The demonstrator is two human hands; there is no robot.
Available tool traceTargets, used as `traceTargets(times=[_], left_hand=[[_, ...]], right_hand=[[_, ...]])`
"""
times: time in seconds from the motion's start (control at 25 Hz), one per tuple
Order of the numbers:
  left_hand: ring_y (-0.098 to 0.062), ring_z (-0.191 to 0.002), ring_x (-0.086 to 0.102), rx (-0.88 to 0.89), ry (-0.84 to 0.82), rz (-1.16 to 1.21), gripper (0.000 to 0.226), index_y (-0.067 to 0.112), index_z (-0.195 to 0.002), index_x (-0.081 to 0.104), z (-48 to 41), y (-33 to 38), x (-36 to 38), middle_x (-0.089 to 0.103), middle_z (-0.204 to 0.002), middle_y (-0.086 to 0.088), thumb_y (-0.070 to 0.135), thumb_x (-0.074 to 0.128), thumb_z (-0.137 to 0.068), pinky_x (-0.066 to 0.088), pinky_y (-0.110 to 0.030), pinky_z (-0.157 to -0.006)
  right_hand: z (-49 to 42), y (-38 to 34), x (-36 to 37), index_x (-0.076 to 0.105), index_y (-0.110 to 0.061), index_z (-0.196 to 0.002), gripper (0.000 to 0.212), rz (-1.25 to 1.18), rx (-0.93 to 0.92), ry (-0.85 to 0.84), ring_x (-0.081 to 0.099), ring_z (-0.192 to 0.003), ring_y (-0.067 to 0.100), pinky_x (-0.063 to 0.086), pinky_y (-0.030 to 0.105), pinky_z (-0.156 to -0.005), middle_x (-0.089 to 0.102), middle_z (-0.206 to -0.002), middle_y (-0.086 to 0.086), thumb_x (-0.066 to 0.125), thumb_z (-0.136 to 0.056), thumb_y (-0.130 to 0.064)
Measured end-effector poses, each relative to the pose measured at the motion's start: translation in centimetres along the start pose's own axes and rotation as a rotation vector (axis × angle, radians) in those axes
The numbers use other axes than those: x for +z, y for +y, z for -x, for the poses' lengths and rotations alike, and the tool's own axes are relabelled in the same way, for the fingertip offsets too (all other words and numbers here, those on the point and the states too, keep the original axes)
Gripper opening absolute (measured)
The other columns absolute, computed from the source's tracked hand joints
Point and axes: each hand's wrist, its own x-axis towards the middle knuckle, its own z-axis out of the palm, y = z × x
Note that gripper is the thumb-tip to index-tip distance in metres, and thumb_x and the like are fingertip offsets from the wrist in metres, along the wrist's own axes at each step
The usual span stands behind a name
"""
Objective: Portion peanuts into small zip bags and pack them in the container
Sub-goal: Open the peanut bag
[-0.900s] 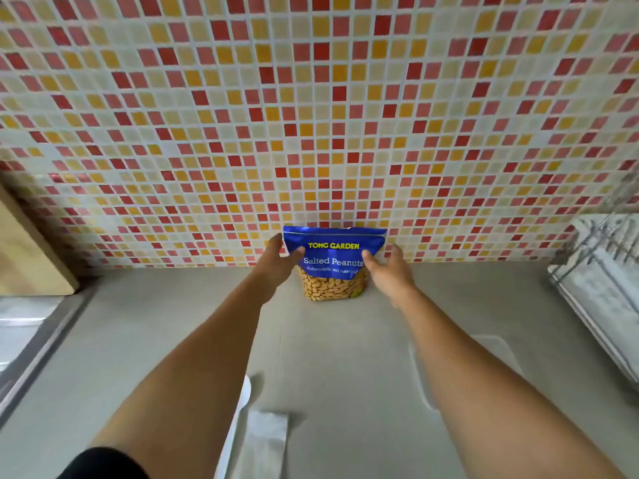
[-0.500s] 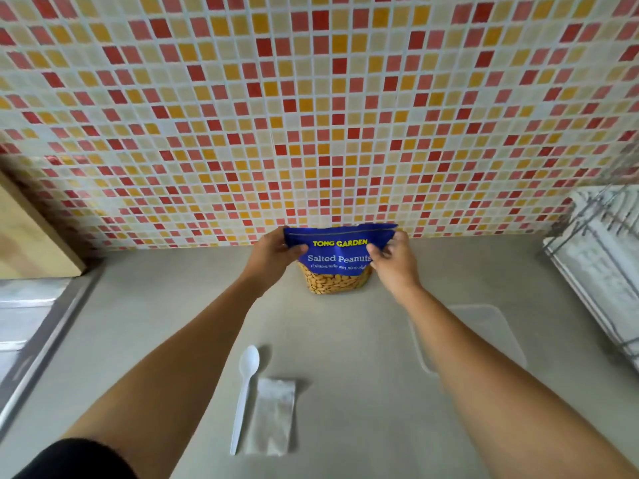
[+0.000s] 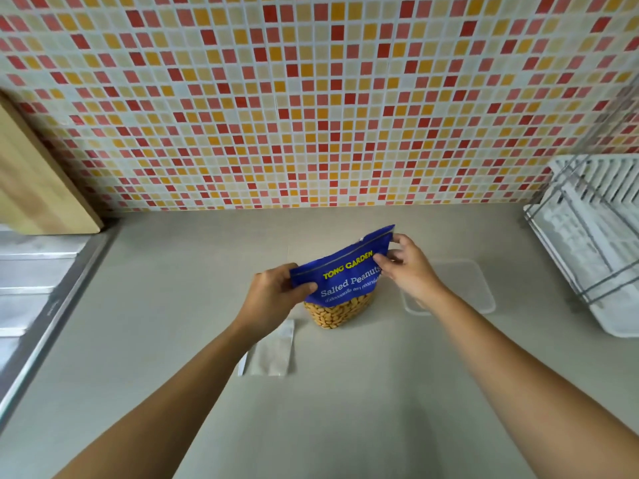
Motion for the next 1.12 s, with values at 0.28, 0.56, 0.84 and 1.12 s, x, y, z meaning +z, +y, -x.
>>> traceTargets(times=[0.28,0.56,0.84,1.12], left_hand=[[0.004,-0.064,0.059,0.076,0.036,-0.24,0.015,0.018,-0.088,0.062,2.9,-0.6,1.0,0.065,-0.07,0.013,0.033,0.066,-0.085,0.042,-0.01,-0.056],[-0.015,-0.094,0.068,-0.149,-0.194,0.271,0.032,0.015,-0.102,0.067,-0.6,4.2,0.2,0.073,-0.1,0.0,0.037,0.044,-0.096,0.055,-0.027,-0.079],[-0.019,-0.089,0.07,-0.284,-0.385,0.268,0.019,0.014,-0.1,0.067,-2.4,4.7,0.2,0.074,-0.096,-0.004,0.027,0.063,-0.087,0.056,-0.026,-0.065],[-0.02,-0.088,0.07,-0.351,-0.372,0.182,0.023,0.01,-0.101,0.066,-3.6,4.8,1.1,0.073,-0.096,-0.004,0.027,0.066,-0.084,0.055,-0.032,-0.078]], right_hand=[[1.8,1.6,0.6,0.04,-0.015,-0.13,0.048,0.131,0.013,-0.011,0.06,-0.096,0.016,0.051,0.037,-0.087,0.061,-0.11,-0.002,0.063,-0.087,-0.017],[3.7,-0.7,1.8,0.058,-0.017,-0.082,0.03,0.191,-0.114,0.154,0.064,-0.078,0.014,0.05,0.024,-0.069,0.065,-0.082,-0.003,0.059,-0.085,-0.047],[3.3,-1.5,2.2,0.064,-0.01,-0.088,0.028,-0.052,0.083,-0.067,0.065,-0.076,0.013,0.055,0.028,-0.077,0.069,-0.083,0.003,0.063,-0.085,-0.038],[3.2,-1.7,2.3,0.065,-0.013,-0.085,0.012,-0.12,0.101,-0.11,0.061,-0.071,0.007,0.049,0.02,-0.065,0.067,-0.076,-0.001,0.06,-0.089,-0.023]])
